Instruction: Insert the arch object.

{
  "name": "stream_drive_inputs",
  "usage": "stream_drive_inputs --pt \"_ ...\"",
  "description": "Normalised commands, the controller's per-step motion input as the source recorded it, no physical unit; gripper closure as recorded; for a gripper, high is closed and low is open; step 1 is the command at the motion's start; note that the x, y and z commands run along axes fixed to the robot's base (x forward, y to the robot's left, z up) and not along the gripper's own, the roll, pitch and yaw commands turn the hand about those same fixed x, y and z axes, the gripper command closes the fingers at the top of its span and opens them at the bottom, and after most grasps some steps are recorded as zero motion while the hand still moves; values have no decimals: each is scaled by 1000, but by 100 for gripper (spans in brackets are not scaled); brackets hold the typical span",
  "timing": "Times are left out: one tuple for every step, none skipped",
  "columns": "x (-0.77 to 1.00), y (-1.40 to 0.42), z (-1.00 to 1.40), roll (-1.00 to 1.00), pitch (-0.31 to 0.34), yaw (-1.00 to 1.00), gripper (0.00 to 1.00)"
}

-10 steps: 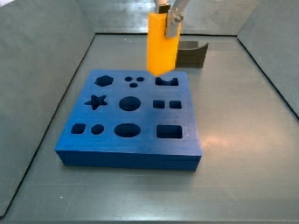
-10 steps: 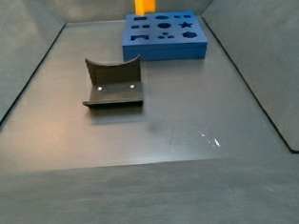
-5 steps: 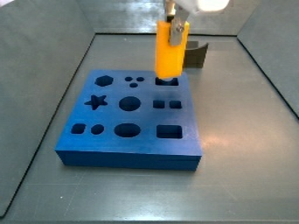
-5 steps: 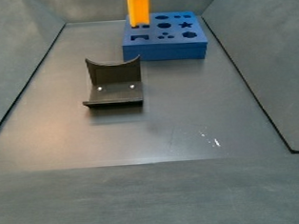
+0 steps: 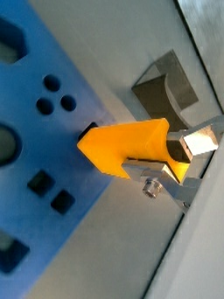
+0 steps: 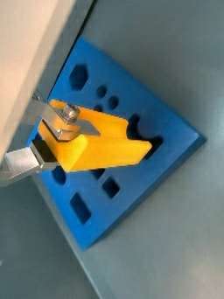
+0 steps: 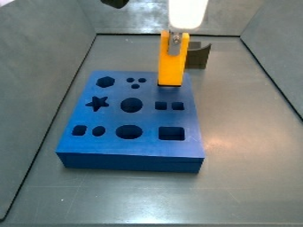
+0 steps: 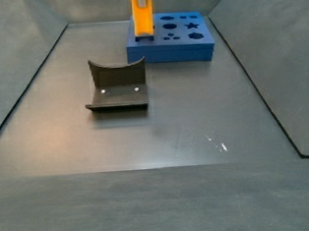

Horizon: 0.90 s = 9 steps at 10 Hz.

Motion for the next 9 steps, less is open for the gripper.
stream_drive_inputs --pt "0 314 -131 50 -10 -126 100" --pt "0 283 -163 1 -3 0 100" --pt "-20 46 -103 0 -3 -106 100" --pt "0 -77 -83 0 0 -29 100" --pt "29 -209 0 0 0 0 100" --pt "160 -326 0 0 24 0 100" --pt "169 -303 0 19 19 0 100" --pt "271 -189 -83 30 31 -14 100" --pt "323 0 -211 36 11 -89 100"
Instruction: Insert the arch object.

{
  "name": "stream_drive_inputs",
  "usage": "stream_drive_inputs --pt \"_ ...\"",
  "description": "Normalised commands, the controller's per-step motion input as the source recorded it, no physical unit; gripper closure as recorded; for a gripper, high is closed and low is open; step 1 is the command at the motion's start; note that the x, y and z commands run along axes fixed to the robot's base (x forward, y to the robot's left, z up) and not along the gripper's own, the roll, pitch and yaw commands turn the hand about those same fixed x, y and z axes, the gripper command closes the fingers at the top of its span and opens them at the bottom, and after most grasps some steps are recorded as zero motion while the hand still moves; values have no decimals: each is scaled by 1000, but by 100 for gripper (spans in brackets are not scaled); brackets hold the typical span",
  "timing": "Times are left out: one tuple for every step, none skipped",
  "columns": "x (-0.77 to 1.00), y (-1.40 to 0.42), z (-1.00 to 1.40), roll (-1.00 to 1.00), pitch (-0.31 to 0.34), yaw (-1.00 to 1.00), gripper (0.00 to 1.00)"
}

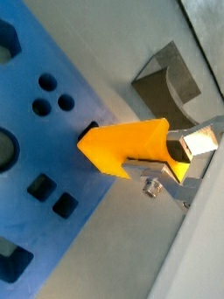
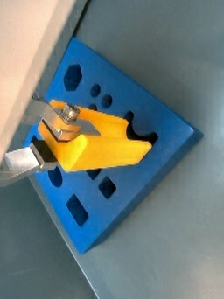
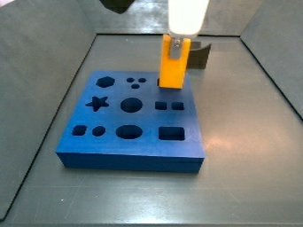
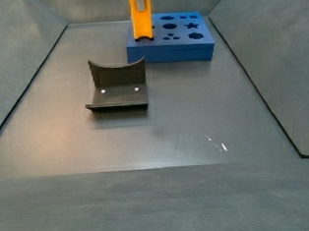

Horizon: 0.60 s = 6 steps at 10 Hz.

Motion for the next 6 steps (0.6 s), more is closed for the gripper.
stream_drive_inputs --pt "197 51 -206 81 14 -57 100" --pt "0 111 -109 47 0 0 100" --pt "-120 83 -31 0 0 0 100" --pt "-229 74 -14 0 0 0 100" --pt "-237 123 -17 1 0 0 100" --pt "-263 117 -9 1 0 0 100"
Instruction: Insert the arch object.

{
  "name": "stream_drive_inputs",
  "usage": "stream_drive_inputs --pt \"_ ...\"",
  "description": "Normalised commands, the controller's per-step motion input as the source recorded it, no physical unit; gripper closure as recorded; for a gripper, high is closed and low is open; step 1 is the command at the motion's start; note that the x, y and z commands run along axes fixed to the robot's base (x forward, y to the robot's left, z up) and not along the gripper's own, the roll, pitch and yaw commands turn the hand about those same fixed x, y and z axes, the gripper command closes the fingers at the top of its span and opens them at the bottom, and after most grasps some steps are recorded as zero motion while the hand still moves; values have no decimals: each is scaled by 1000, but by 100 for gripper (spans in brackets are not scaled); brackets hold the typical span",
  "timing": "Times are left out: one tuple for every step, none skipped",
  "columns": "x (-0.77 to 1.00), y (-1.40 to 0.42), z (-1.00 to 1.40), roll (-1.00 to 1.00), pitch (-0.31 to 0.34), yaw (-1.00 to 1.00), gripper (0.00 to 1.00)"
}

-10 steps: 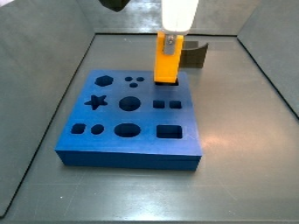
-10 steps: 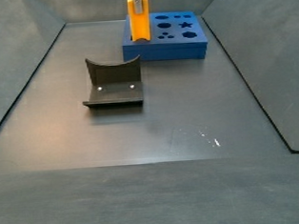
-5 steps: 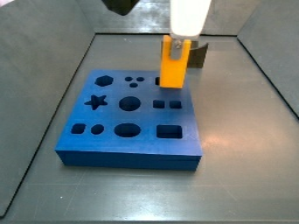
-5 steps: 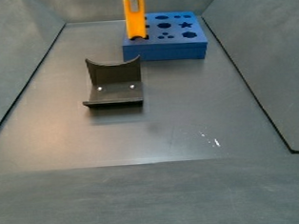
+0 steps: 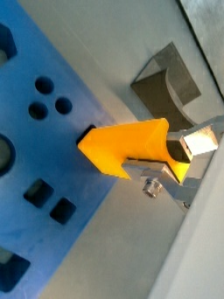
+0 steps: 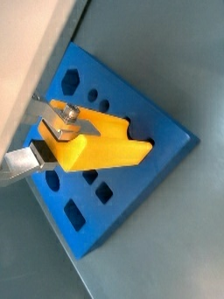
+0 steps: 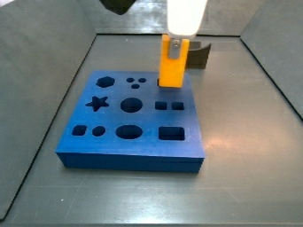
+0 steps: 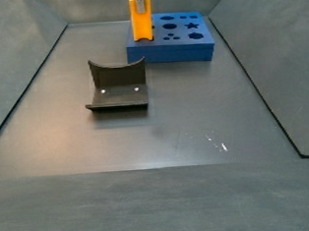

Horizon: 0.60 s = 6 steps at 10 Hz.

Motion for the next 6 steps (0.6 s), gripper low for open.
stream_drive_inputs --pt "-214 54 -14 0 0 26 100" --pt "-86 0 -63 0 0 46 100" --pt "0 0 -166 56 0 100 100" --pt "89 0 -231 109 0 206 100" --pt "43 0 -269 153 -20 277 100" --pt "0 0 -300 141 -61 309 100"
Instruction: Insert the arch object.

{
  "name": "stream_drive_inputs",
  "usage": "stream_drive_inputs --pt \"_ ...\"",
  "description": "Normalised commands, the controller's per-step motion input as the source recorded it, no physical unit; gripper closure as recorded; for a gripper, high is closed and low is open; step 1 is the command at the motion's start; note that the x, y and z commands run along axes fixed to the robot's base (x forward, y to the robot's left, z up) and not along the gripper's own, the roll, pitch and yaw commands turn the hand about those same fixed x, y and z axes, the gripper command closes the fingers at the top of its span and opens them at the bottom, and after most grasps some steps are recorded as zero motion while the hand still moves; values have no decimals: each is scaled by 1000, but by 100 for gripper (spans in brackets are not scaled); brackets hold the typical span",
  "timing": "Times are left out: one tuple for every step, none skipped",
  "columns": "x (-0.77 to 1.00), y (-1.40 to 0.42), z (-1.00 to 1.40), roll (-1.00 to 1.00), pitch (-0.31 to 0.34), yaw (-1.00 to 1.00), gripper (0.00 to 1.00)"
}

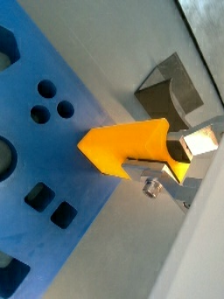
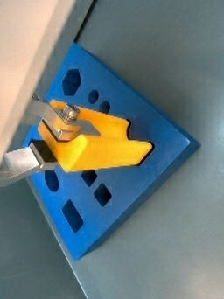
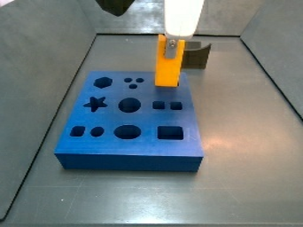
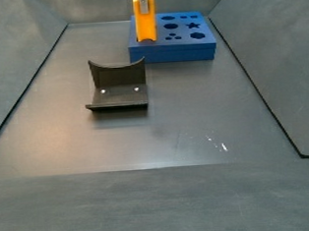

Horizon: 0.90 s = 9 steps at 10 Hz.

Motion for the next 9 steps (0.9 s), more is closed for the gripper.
stream_drive_inputs --pt "0 0 -320 117 -76 306 100" --pt "0 0 -346 39 -51 103 100" --pt "0 0 -354 0 -19 -71 100" --pt "0 0 -383 0 -21 -94 100" --pt "0 0 -403 0 -26 -94 100" --pt "23 0 -434 0 -37 -86 100" --pt "37 0 -474 0 -54 -77 100" --pt "20 0 -491 0 -74 -60 100" --pt "26 0 -426 0 -61 -17 100"
